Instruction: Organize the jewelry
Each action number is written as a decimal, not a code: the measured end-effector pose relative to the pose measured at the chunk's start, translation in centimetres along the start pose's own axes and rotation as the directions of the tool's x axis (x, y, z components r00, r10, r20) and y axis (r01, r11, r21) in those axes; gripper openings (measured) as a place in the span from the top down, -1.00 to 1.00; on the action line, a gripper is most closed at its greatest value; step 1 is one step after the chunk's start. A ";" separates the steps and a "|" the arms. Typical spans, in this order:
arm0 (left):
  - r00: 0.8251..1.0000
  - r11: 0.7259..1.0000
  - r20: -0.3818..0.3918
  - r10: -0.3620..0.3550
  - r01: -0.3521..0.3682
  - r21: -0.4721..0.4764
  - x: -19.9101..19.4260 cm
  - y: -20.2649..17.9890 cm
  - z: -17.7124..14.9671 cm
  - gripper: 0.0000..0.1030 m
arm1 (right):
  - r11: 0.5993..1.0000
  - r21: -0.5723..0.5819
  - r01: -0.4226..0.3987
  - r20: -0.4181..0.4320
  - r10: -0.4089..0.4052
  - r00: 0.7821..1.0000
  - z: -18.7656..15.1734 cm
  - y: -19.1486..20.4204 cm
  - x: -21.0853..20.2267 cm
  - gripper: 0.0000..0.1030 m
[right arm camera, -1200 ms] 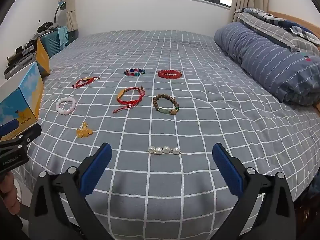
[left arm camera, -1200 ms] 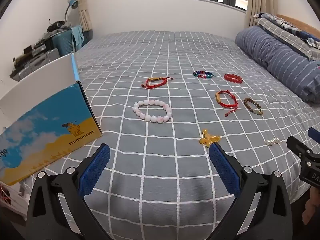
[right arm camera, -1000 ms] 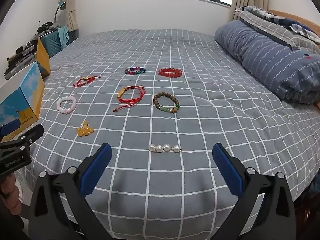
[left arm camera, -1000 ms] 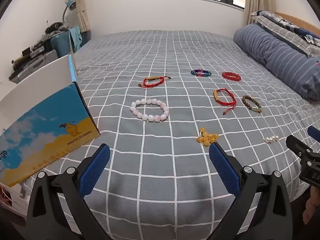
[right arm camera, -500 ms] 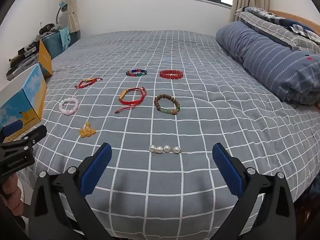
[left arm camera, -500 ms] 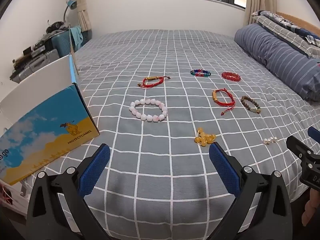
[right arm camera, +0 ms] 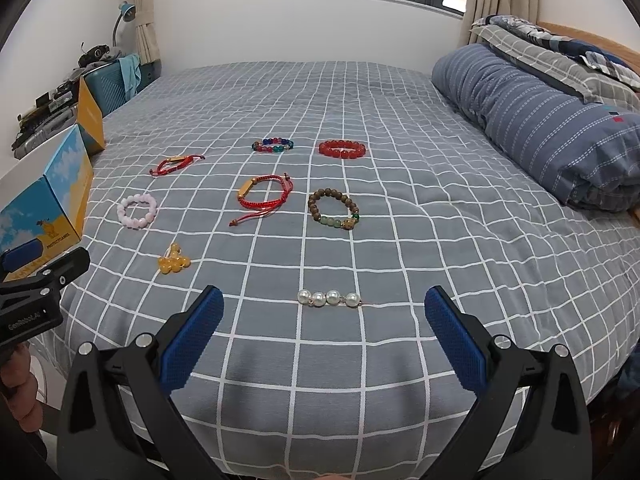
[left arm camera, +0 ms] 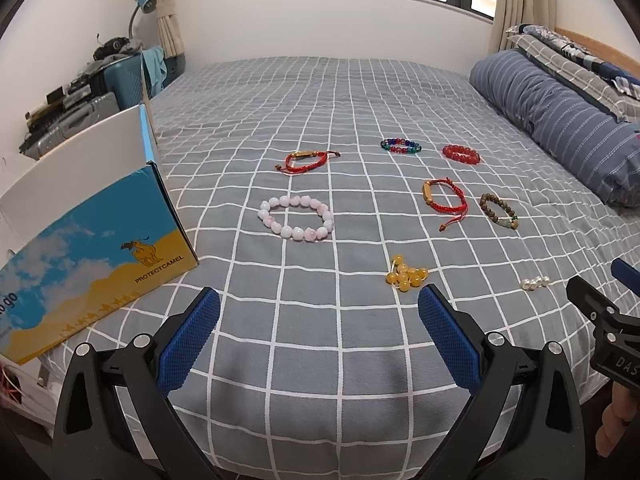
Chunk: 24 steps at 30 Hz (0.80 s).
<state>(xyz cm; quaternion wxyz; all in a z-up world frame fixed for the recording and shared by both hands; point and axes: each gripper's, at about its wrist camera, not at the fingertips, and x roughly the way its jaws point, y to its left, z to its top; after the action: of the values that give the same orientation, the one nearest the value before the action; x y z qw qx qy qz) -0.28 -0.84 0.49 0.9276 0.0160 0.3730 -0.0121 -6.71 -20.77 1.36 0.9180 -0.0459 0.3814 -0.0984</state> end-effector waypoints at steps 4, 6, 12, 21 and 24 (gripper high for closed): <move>1.000 1.000 0.006 -0.007 0.007 -0.001 -0.3 0.0 0.1 -0.89 | 1.000 0.003 0.002 -0.003 -0.002 1.000 0.1 0.0 0.0 -0.88; 1.000 1.000 0.004 -0.009 0.009 -0.001 -0.4 0.1 0.2 -0.89 | 1.000 0.004 0.000 -0.005 0.000 1.000 0.1 0.0 0.0 -0.88; 1.000 1.000 0.004 -0.009 0.009 0.004 -0.5 0.0 0.2 -0.89 | 1.000 0.006 0.001 -0.005 -0.001 1.000 0.2 0.0 0.0 -0.88; 1.000 1.000 -0.003 -0.012 0.012 -0.001 -0.5 -0.1 0.2 -0.89 | 1.000 0.008 -0.006 -0.017 0.006 1.000 0.1 0.1 0.2 -0.88; 1.000 1.000 -0.007 -0.012 0.012 0.000 -0.4 -0.2 0.2 -0.89 | 1.000 0.006 -0.001 -0.016 0.002 1.000 0.1 0.1 0.3 -0.88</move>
<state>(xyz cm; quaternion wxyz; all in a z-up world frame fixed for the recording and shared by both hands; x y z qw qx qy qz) -0.42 -1.03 0.88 0.9263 0.0139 0.3762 -0.0175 -6.44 -20.75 1.23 0.9152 -0.0421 0.3883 -0.0992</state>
